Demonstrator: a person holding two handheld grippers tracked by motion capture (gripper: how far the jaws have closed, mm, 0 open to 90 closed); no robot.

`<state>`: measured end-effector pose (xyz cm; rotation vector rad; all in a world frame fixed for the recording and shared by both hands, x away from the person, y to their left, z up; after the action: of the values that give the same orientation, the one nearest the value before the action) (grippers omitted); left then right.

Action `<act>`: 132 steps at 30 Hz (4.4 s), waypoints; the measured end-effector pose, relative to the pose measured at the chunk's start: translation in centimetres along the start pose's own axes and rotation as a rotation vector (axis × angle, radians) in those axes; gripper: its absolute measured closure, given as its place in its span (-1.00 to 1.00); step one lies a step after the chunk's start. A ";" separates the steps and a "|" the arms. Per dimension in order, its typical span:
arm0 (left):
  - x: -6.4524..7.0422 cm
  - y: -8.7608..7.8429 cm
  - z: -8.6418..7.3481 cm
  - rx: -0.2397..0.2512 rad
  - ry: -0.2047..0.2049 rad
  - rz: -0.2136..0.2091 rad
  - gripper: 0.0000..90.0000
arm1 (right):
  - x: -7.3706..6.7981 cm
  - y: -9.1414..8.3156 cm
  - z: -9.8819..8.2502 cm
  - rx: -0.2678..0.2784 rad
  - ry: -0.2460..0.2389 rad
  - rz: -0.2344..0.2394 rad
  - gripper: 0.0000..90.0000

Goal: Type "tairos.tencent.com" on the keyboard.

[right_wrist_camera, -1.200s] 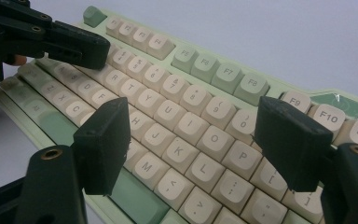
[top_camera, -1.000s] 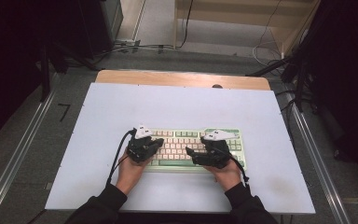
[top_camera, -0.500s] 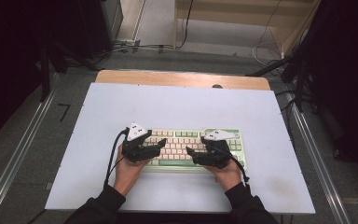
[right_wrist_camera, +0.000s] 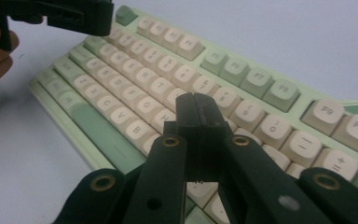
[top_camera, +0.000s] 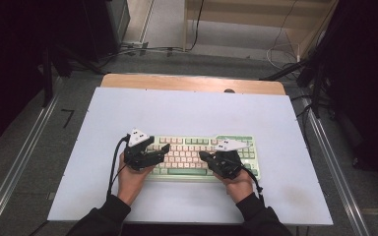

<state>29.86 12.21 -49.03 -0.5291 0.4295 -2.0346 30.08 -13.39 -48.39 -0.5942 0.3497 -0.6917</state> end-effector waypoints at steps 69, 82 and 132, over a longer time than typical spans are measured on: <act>0.4 0.2 -0.1 0.000 0.007 -0.016 -0.28 | 0.4 -0.1 0.4 -0.018 0.054 -0.013 -0.47; 3.7 2.1 0.3 -0.065 0.112 -0.179 1.00 | 1.1 -0.3 0.4 -0.019 0.081 -0.033 -0.44; 4.6 4.2 -0.1 -0.148 0.127 -0.113 1.00 | 1.3 -0.3 0.4 -0.015 0.090 -0.034 -0.37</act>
<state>30.74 6.17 -50.30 -0.5257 0.6434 -2.1638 31.05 -14.27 -47.99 -0.5858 0.4301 -0.7506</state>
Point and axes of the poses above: each handheld gripper's, and its own axes: y roughly forward along the jaws, z roughly out of its top, x roughly to its right, the point moved 2 cm from there along y, roughly forward along the jaws, and after that the axes turned 1 degree about -z, right-handed, at the moved point
